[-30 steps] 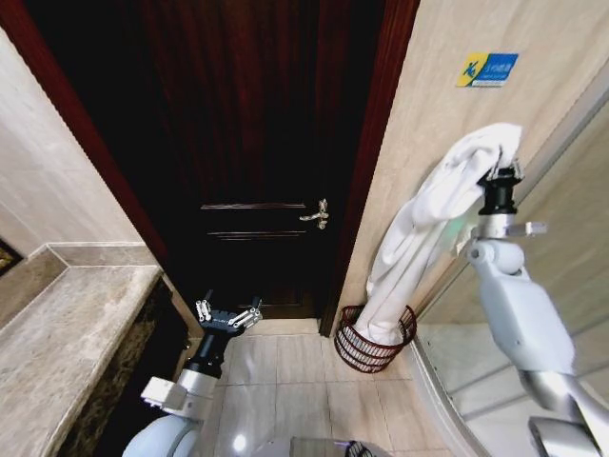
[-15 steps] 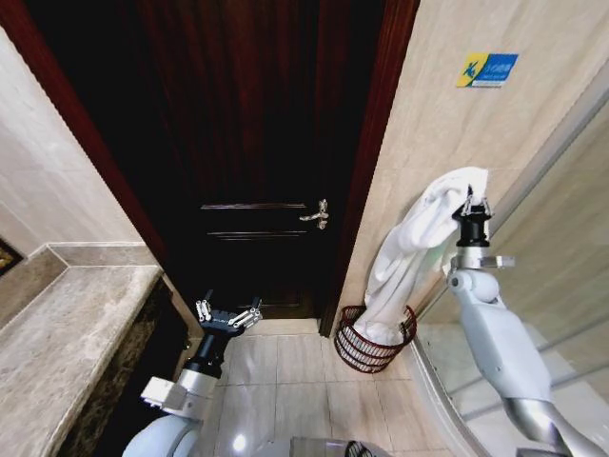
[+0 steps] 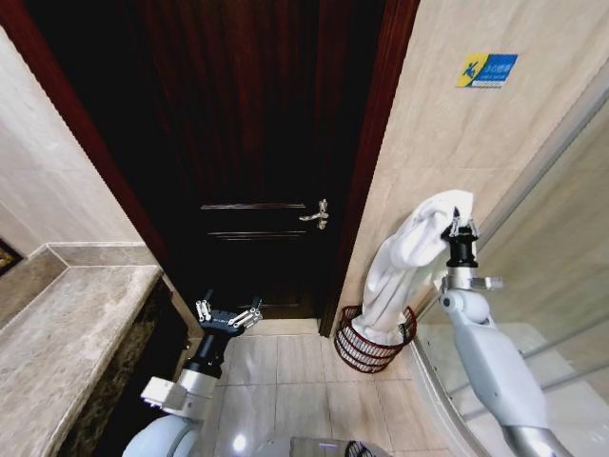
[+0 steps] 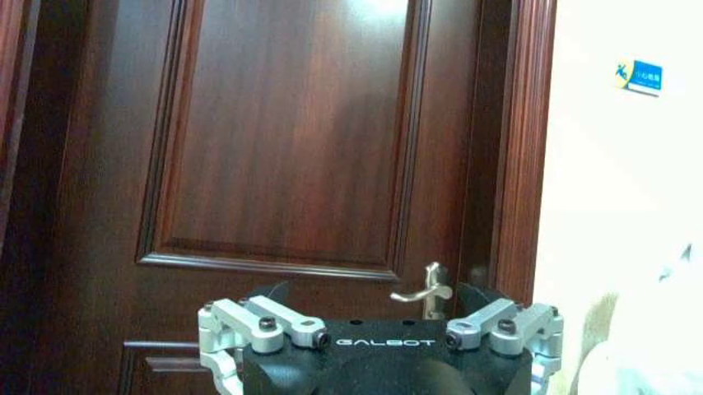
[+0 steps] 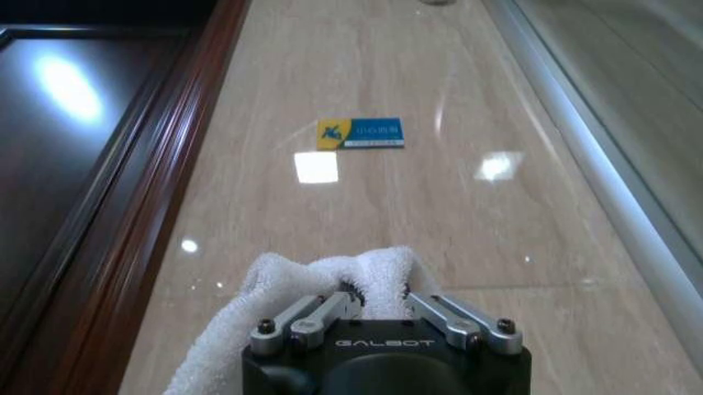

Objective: Discard the used towel into the hamper.

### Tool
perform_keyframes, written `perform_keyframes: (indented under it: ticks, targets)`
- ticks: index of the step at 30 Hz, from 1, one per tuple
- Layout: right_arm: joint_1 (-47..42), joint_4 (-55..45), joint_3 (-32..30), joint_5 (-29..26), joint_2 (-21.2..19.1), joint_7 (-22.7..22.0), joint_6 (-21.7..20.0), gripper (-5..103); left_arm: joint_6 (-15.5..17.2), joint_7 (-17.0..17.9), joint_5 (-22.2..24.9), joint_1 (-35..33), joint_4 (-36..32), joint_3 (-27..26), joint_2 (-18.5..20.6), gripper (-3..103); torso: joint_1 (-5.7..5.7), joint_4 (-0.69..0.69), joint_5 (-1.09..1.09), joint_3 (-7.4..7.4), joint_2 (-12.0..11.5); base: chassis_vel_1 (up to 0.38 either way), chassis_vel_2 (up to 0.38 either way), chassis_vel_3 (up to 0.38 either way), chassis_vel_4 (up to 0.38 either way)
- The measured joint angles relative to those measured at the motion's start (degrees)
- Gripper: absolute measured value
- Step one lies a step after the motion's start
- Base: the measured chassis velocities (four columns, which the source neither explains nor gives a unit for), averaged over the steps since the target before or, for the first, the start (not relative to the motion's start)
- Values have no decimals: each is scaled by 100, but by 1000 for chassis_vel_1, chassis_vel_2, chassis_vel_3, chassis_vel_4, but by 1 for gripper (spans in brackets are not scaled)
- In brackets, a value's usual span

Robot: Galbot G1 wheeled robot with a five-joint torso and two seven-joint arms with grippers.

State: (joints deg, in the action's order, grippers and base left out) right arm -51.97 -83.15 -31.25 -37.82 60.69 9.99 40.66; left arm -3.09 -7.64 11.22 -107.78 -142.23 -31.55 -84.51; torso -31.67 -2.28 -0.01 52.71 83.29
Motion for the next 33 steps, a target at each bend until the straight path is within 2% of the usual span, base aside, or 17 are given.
perform_keyframes:
  ticks: [8, 19, 27, 33]
  targets:
    - [-117, 156, 0, 10, 123, -2, 2, 10, 0, 0, 0, 0, 0, 0, 0, 100, 0, 0, 1, 0, 0, 0, 0, 0, 0]
    - [-57, 921, 103, -162, 233, 80, 171, 10, 0, 0, 0, 0, 0, 0, 0, 100, 0, 0, 1, 1, 0, 0, 0, 0, 0]
    - [-88, 1195, 106, 174, 395, 74, 406, 10, 0, 0, 0, 0, 0, 0, 0, 100, 0, 0, 1, 1, 0, 0, 0, 0, 0]
    - [-212, 1179, 113, 201, 489, 61, 447, 10, 0, 0, 0, 0, 0, 0, 0, 100, 0, 0, 1, 1, 0, 0, 0, 0, 0]
